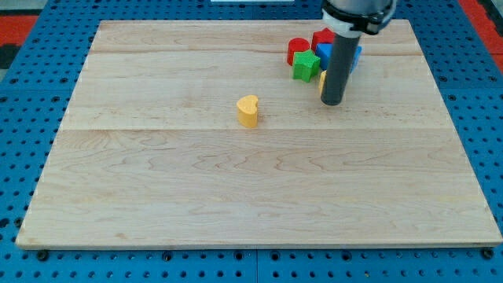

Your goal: Move the yellow heart closer to the yellow hexagon

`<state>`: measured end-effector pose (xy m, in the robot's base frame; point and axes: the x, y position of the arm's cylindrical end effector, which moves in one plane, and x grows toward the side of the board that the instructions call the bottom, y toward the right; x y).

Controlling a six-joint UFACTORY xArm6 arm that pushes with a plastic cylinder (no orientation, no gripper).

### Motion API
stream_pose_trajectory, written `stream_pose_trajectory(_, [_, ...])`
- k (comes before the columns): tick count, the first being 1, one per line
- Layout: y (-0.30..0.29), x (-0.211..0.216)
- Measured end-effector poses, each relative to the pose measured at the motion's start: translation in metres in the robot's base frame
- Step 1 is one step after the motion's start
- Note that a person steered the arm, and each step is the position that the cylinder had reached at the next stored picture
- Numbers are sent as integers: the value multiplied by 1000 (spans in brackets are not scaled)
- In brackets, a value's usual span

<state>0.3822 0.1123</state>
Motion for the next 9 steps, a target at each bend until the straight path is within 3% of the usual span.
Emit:
stream_pose_trajectory(2, [-16,-10])
stream_pose_trajectory(4, [-19,88])
stream_pose_trajectory(5, [-119,110])
stream_pose_trajectory(6, [-134,70])
stream_pose_trajectory(9, [-142,29])
